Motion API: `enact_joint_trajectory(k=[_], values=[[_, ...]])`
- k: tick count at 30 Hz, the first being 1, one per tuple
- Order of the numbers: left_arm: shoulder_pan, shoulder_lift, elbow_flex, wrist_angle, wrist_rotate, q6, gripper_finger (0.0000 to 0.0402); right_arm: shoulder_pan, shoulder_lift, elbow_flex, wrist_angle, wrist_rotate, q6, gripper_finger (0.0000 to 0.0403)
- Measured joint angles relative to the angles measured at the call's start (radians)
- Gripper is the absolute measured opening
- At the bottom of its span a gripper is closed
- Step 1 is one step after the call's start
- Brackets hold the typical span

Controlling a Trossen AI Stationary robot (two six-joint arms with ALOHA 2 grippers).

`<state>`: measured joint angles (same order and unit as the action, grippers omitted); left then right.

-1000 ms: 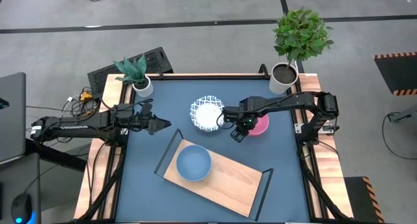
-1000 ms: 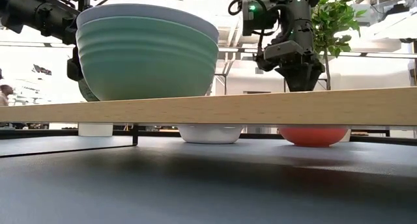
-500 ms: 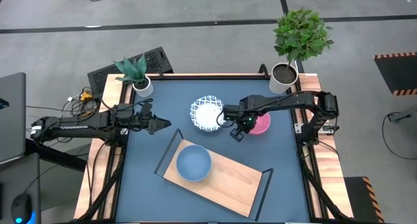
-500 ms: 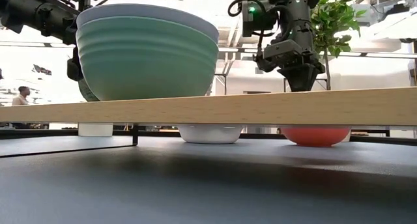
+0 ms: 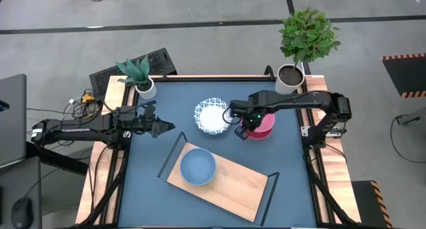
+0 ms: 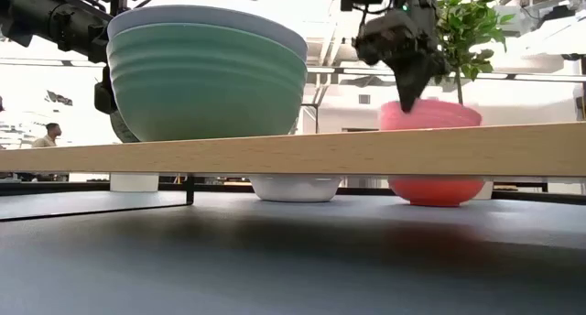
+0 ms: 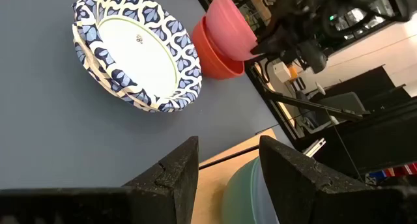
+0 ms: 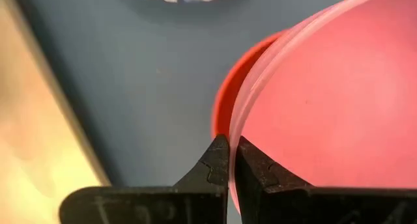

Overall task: Place and stack bowls onto a shelf
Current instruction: Stack the pink bowl on top of the blue bowl on the shelf

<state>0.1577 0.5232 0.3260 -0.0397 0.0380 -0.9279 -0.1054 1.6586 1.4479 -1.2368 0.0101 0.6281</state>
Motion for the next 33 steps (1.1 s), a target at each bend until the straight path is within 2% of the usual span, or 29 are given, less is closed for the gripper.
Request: enact_joint_trajectory(k=[4, 9, 12, 17, 25, 33], values=[[0.000, 0.000, 0.000, 0.000, 0.000, 0.000, 0.0147, 0.018, -0.004, 0.084, -0.010, 0.018, -0.015, 0.0028], [0.000, 0.000, 0.000, 0.000, 0.000, -0.002, 0.0147, 0.087, -0.003, 0.228, 0.000, 0.019, -0.195, 0.0028], [0.000, 0.000, 0.000, 0.000, 0.000, -0.003, 0.0147, 0.154, -0.003, 0.298, 0.041, 0.025, -0.373, 0.0028], [0.000, 0.000, 0.000, 0.000, 0.000, -0.004, 0.0147, 0.288, -0.003, 0.382, 0.085, 0.107, -0.750, 0.0028], [0.000, 0.000, 0.000, 0.000, -0.017, -0.018, 0.0147, 0.396, -0.002, 0.398, 0.244, 0.125, -1.008, 0.0028], [0.000, 0.000, 0.000, -0.001, -0.024, -0.037, 0.0147, 0.411, -0.002, 0.398, 0.356, 0.124, -1.089, 0.0028]])
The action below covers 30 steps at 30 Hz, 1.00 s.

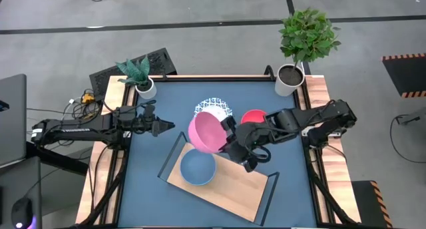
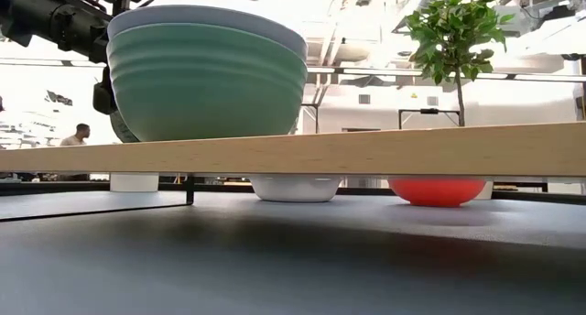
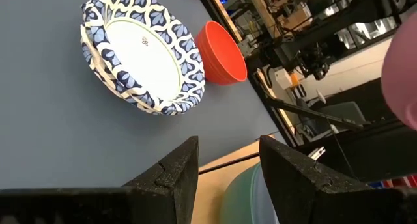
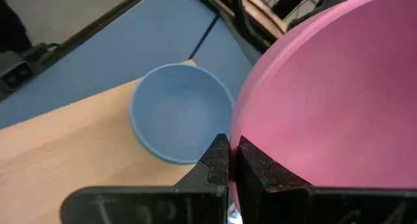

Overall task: Place and stack bowls onto a shelf
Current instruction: Stack the pink bowl on top of the blue bowl on the shelf

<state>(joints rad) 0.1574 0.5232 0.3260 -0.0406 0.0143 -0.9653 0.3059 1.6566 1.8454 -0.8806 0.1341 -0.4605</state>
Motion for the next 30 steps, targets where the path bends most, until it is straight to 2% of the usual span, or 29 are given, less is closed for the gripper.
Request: enact_joint_trajectory(k=[3, 10, 19, 30], values=[[0.000, 0.000, 0.000, 0.000, 0.000, -0.005, 0.0147, -0.001, 0.000, 0.000, 0.011, 0.000, -0.045, 0.0028], [0.000, -0.002, 0.000, -0.012, 0.000, -0.008, 0.0147, 0.014, 0.098, 0.038, 0.036, -0.001, -0.182, 0.0028], [0.000, -0.001, -0.001, -0.034, 0.001, -0.027, 0.0147, 0.057, 0.268, 0.196, -0.161, -0.001, -0.328, 0.0028], [0.000, 0.000, 0.000, -0.033, 0.000, -0.027, 0.0147, 0.060, 0.365, 0.245, -0.264, 0.000, -0.334, 0.0028]])
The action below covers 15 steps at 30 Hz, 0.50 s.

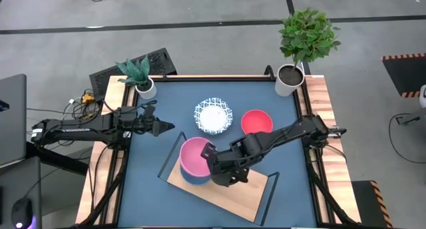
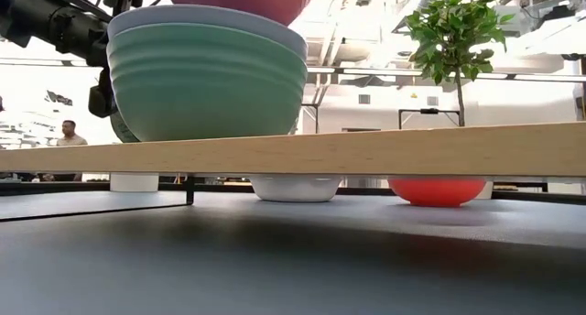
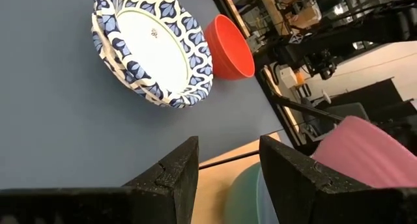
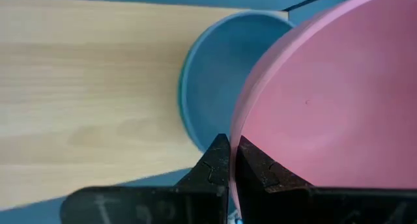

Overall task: Place and stack bowls onto a shelf
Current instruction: Stack the pink bowl on top of the blue bowl on the shelf

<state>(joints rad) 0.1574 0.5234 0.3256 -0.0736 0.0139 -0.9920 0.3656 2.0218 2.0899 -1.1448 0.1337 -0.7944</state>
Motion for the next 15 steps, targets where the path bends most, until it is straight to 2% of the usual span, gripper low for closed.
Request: enact_joint_trajectory(k=[15], values=[[0.000, 0.000, 0.000, -0.012, -0.005, 0.003, 0.0147, 0.001, 0.047, -0.002, -0.044, -0.031, 0.008, 0.0032]])
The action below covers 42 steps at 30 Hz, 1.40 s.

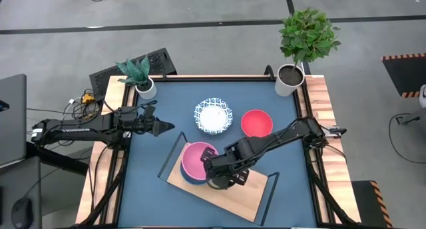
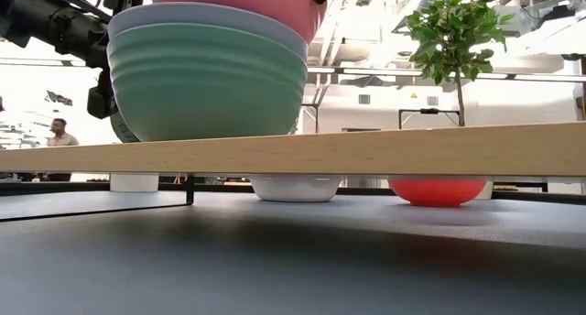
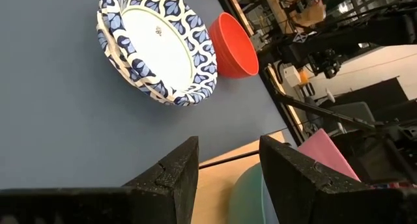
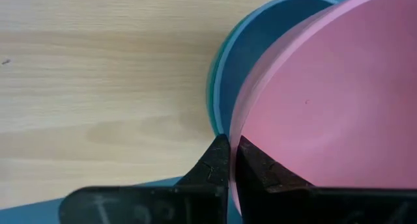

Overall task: Place and stack bowls onto a shelf
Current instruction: Stack the pink bowl on top of the blue bowl on the shelf

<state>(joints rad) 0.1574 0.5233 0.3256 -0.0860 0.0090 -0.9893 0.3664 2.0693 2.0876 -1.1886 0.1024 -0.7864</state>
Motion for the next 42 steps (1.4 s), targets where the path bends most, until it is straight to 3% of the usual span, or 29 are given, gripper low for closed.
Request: enact_joint_trajectory(k=[21, 36, 42], values=[[0.000, 0.000, 0.000, -0.001, -0.024, -0.002, 0.0147, -0.023, -0.001, 0.000, -0.007, -0.020, 0.063, 0.0065], [0.000, 0.000, 0.000, -0.001, -0.024, -0.002, 0.0147, -0.019, -0.011, 0.000, 0.091, -0.030, 0.136, 0.0189], [0.000, 0.000, 0.000, -0.002, -0.024, -0.011, 0.0147, -0.010, -0.049, 0.058, 0.085, -0.030, 0.231, 0.0187]])
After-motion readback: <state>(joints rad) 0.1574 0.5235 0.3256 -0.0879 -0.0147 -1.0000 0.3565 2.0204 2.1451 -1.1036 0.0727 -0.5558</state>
